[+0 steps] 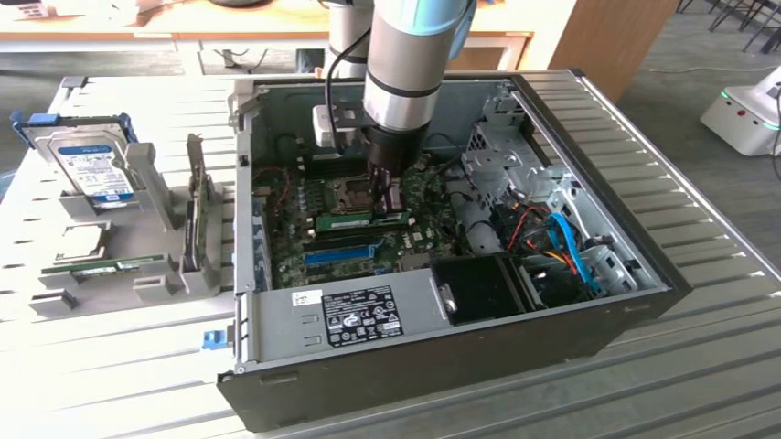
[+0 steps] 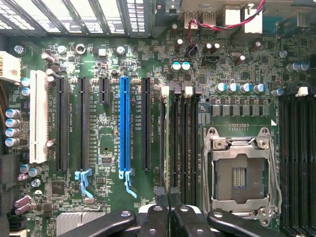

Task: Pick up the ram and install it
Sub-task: 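Insert the ram into the slot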

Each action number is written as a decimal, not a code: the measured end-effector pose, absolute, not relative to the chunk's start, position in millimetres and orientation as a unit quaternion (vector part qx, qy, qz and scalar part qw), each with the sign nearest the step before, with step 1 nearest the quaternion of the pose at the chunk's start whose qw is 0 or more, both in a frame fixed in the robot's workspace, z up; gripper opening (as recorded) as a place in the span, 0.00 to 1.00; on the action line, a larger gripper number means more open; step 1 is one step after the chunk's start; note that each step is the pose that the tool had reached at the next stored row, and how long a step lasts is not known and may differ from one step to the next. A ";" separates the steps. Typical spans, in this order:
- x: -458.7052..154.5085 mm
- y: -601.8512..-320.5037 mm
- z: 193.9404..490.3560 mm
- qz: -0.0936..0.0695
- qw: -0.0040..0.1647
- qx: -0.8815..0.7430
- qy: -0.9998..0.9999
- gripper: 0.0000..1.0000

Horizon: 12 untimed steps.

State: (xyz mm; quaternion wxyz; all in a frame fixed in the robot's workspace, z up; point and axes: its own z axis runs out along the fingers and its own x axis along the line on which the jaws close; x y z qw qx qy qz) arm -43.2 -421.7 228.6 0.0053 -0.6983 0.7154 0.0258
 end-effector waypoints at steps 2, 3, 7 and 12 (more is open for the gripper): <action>-42.8 -421.6 228.5 0.026 0.006 -0.698 0.715 0.12; -42.7 -421.6 228.5 0.026 0.006 -0.699 0.715 0.12; -42.5 -421.6 228.6 0.027 0.006 -0.700 0.714 0.12; -42.4 -421.7 229.2 0.027 0.006 -0.700 0.714 0.12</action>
